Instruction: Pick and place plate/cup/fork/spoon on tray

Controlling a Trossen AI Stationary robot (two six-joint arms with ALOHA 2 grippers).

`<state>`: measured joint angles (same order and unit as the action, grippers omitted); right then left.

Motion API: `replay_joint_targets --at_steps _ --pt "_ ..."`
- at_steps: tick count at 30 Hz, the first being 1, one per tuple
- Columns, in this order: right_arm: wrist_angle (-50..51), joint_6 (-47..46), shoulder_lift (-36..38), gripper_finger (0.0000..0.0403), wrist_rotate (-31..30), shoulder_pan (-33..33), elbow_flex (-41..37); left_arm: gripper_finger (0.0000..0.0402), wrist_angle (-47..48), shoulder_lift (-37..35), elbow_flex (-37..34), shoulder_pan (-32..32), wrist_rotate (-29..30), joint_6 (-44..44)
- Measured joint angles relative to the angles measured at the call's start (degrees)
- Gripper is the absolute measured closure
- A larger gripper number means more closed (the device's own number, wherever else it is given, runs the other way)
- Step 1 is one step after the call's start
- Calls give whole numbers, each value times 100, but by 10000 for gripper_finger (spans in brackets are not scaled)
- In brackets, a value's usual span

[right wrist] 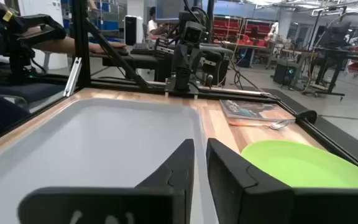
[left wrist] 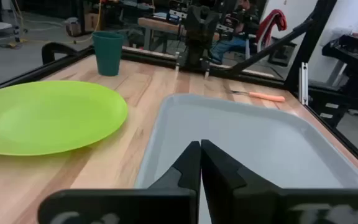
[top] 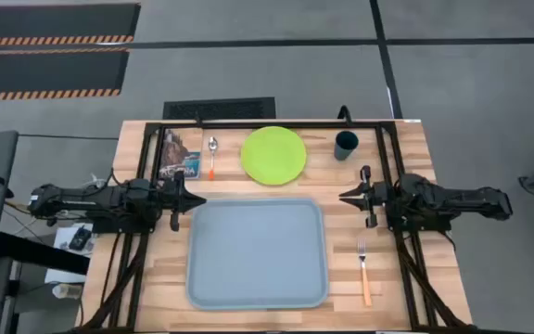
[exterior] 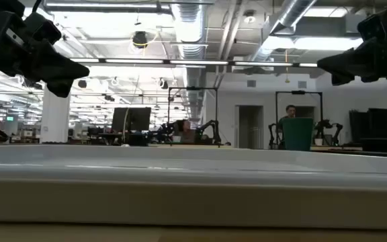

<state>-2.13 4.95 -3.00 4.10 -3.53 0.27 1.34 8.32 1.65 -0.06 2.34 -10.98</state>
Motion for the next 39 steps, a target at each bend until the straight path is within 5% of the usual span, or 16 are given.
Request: replay_joint_targets --at_steps 39 --pt "-48 142 1 331 -106 0 0 401 0 0 0 0 1 0"
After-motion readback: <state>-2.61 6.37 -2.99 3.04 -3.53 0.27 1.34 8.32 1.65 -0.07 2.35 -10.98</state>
